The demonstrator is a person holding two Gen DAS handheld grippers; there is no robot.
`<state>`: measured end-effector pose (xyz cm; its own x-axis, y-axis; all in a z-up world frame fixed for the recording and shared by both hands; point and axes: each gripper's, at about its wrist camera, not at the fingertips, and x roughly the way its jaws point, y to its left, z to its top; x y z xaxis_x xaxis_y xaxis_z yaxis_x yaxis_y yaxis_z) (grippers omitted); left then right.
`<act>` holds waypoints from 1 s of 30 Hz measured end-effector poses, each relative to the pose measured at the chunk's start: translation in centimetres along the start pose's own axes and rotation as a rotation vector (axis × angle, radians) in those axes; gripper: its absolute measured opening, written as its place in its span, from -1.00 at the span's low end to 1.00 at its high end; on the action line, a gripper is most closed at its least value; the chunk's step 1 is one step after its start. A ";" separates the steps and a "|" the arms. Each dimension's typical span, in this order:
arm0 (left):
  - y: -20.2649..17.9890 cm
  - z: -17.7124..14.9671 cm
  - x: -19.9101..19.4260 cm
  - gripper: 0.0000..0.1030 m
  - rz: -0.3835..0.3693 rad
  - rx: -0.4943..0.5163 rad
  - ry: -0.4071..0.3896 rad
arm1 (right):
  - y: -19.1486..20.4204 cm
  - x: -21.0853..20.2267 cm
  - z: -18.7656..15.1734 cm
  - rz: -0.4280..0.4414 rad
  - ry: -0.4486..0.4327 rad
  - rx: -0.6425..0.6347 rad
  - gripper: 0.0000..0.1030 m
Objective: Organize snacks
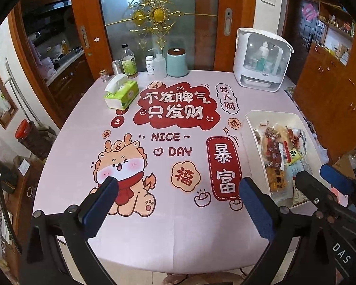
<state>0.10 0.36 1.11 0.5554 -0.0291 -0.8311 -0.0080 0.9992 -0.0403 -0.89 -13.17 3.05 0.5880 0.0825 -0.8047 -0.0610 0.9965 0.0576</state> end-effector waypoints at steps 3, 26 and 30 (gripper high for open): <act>0.0 0.0 0.0 0.96 0.000 0.000 0.000 | 0.0 0.0 0.0 -0.002 0.001 0.002 0.12; -0.2 0.0 0.1 0.96 0.003 -0.001 0.002 | -0.2 -0.2 -0.2 -0.010 0.003 0.002 0.12; -0.1 0.1 0.1 0.96 0.002 0.001 0.002 | -0.3 0.0 -0.2 -0.009 0.006 0.001 0.12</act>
<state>0.19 0.28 1.09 0.5536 -0.0273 -0.8323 -0.0080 0.9992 -0.0381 -1.00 -13.48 2.90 0.5833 0.0730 -0.8090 -0.0545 0.9972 0.0507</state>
